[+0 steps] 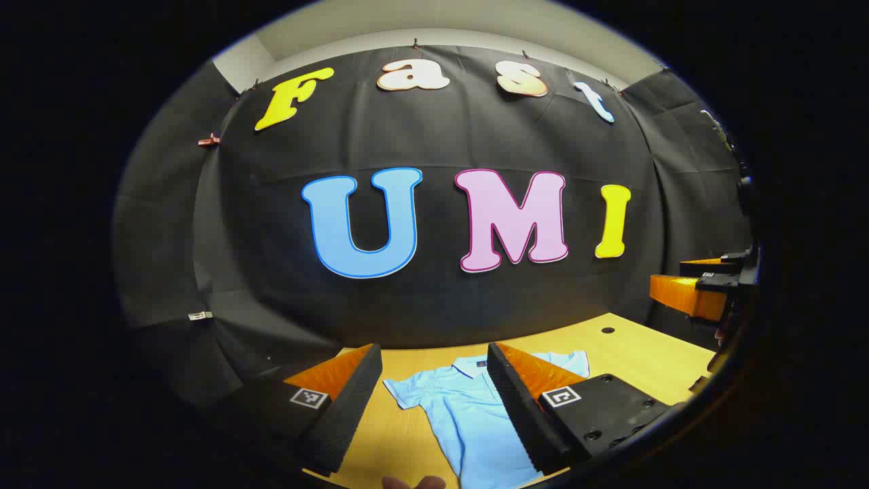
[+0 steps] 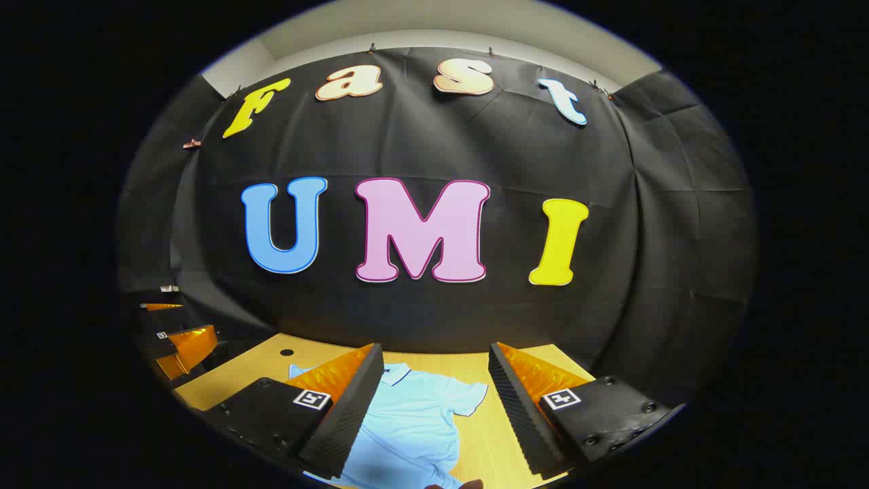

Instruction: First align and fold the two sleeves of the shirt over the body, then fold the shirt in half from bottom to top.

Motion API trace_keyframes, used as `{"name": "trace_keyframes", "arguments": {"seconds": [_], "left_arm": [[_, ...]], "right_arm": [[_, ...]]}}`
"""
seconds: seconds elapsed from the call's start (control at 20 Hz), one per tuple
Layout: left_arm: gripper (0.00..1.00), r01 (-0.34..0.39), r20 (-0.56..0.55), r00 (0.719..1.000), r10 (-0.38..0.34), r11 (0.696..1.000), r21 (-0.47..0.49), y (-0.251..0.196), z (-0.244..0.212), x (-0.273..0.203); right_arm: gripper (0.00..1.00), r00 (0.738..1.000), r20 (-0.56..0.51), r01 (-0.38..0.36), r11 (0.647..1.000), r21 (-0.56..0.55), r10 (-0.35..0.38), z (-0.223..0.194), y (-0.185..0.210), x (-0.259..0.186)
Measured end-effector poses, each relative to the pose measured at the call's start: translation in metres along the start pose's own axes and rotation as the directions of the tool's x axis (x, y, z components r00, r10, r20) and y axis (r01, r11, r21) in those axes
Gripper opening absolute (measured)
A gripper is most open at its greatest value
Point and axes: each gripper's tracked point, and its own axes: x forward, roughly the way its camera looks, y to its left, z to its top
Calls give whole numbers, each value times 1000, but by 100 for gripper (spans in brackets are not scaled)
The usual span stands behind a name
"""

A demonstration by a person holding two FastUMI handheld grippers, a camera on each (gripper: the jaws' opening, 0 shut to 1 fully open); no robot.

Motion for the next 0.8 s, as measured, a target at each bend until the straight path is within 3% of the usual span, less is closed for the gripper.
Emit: {"name": "trace_keyframes", "arguments": {"seconds": [0.8], "left_arm": [[98, 8, 10, 1000, -8, 1000, -1, -2, 0, 8]], "right_arm": [[97, 1000, -21, -16, 1000, -16, 15, -7, 10, 6]]}}
